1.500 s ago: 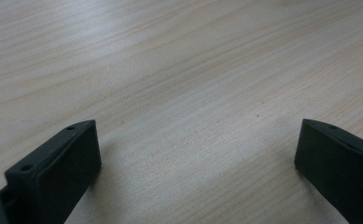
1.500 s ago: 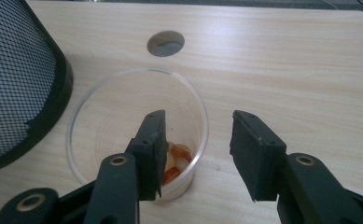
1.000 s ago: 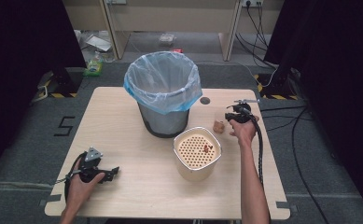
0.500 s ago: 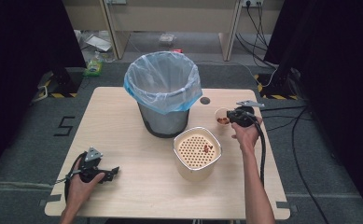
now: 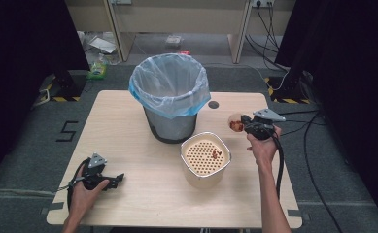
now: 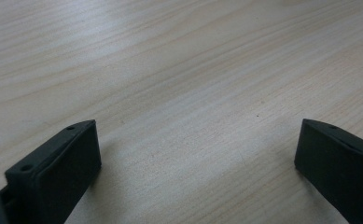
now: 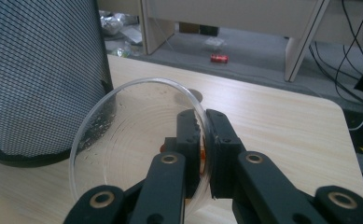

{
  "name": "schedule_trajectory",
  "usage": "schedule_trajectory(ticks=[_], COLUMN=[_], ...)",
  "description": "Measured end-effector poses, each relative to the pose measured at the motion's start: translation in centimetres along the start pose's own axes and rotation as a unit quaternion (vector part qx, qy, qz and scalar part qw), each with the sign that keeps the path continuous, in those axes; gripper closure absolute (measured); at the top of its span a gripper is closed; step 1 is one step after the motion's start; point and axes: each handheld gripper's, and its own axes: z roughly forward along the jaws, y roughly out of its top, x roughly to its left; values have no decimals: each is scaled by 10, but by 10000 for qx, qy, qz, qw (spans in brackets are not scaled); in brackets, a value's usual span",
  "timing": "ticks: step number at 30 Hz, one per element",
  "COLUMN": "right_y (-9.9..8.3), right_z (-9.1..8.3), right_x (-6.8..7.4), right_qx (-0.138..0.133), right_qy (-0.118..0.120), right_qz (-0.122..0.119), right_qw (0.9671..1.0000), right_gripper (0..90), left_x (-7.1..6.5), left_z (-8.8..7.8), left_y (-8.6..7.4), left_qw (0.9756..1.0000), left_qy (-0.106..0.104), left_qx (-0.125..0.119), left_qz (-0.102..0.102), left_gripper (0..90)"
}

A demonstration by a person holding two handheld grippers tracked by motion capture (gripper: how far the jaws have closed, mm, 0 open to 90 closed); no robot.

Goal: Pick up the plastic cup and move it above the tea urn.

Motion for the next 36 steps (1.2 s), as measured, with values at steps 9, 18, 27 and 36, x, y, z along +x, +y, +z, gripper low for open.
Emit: schedule_trajectory(ticks=[9,18,27,36], right_y=[6,22,31,38], right_z=[-16,-32,-42,-52], right_x=[13,32,46,64], right_qx=[-192,-517,-838,-1073], right_qy=[87,-85,-94,-118], right_qz=[-195,-819,-1128,-1563], right_qw=[9996,9953,9900,9818], right_gripper=[851,851,851,851], left_x=[0,0,0,0], left_z=[0,0,0,0], left_y=[0,0,0,0], left_qw=[10000,10000,10000,10000], left_qy=[-2,0,0,1], left_qx=[0,0,0,-1], left_qz=[-2,-2,-1,-1], left_gripper=[0,0,0,0])
